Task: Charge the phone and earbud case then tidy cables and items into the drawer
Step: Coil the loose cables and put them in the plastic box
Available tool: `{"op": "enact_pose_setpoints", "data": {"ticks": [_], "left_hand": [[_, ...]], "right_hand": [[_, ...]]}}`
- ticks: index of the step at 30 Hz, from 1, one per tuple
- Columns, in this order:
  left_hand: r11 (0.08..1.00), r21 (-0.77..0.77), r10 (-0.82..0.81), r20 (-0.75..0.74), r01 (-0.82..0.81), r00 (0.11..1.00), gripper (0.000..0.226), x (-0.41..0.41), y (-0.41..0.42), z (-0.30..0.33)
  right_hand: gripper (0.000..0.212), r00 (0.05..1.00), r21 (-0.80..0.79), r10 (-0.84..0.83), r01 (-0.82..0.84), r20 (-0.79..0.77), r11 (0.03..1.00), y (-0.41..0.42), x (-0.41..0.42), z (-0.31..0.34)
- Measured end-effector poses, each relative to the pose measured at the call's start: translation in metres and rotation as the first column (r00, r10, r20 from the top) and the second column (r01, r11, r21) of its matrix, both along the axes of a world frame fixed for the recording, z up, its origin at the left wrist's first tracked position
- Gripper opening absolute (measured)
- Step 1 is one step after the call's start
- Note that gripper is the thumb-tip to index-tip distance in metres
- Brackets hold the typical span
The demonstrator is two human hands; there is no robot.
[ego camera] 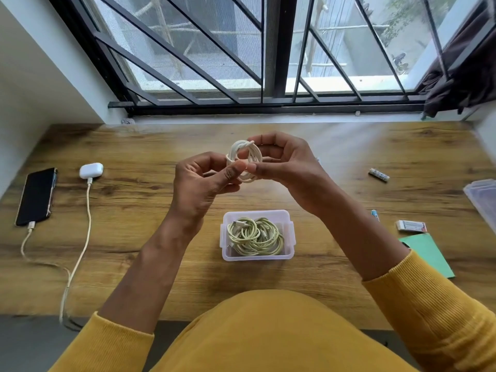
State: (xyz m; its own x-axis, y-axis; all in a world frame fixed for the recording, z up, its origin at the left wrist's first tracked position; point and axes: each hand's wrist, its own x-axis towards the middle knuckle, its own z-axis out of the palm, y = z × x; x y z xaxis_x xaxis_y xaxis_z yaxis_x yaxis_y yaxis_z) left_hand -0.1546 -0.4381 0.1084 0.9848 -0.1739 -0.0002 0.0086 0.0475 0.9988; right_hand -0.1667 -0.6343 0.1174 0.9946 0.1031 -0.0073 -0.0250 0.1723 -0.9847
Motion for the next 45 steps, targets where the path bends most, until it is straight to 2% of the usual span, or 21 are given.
{"op": "enact_pose_setpoints", "data": {"ticks": [4,7,15,20,24,26,29,32,36,39,43,45], "left_hand": [[0.999,0.034,-0.038,-0.001,0.038,0.999,0.030,0.000,0.001,-0.001],[0.998,0.043,-0.041,-0.018,0.042,0.999,0.025,0.001,0.004,-0.004],[0.996,0.086,0.013,-0.036,-0.010,0.999,0.034,-0.002,0.004,-0.013],[0.958,0.263,0.087,0.115,-0.115,0.989,0.030,-0.004,-0.003,-0.018],[0.823,0.482,0.125,0.365,-0.302,0.923,0.036,-0.006,-0.009,-0.021],[0.793,0.501,0.134,0.411,-0.346,0.902,0.040,-0.006,-0.011,-0.021],[0.867,0.408,0.163,0.312,-0.287,0.936,0.044,-0.004,-0.011,-0.021],[0.964,0.190,0.165,0.121,-0.186,0.979,0.047,-0.006,-0.014,-0.020],[0.998,-0.018,0.058,-0.085,-0.060,0.995,0.043,-0.011,-0.011,-0.014],[0.997,-0.066,-0.036,-0.158,0.026,0.987,0.043,-0.011,-0.007,-0.011],[0.997,0.013,-0.072,-0.124,0.074,0.990,0.038,-0.009,-0.008,-0.014],[0.993,-0.004,-0.120,-0.147,0.121,0.982,0.031,-0.007,-0.005,-0.011]], "right_hand": [[0.051,0.999,-0.016,-0.037,0.037,-0.008,0.999,0.003,-0.003,-0.003],[0.041,0.999,0.006,-0.030,0.030,-0.030,1.000,0.000,-0.004,-0.005],[0.031,0.999,-0.040,-0.017,0.016,-0.050,0.999,-0.004,-0.006,-0.010],[0.033,0.996,-0.040,-0.011,0.007,-0.087,0.999,-0.001,-0.010,-0.014],[0.034,0.998,-0.054,-0.015,0.012,-0.065,0.998,0.003,-0.009,-0.015],[0.035,0.998,-0.063,-0.020,0.017,-0.051,0.998,0.004,-0.008,-0.015],[0.035,0.999,-0.063,-0.002,-0.001,-0.042,0.998,0.005,-0.009,-0.014],[0.035,0.998,-0.040,0.040,-0.041,-0.042,0.998,0.004,-0.011,-0.013],[0.039,0.995,-0.030,0.082,-0.084,-0.055,0.996,0.002,-0.012,-0.010],[0.039,0.995,-0.042,0.070,-0.073,-0.075,0.996,0.003,-0.012,-0.010],[0.034,0.997,-0.070,0.022,-0.027,-0.069,0.997,0.006,-0.011,-0.014],[0.034,0.998,-0.086,0.000,-0.006,-0.067,0.996,0.004,-0.010,-0.014]]}}
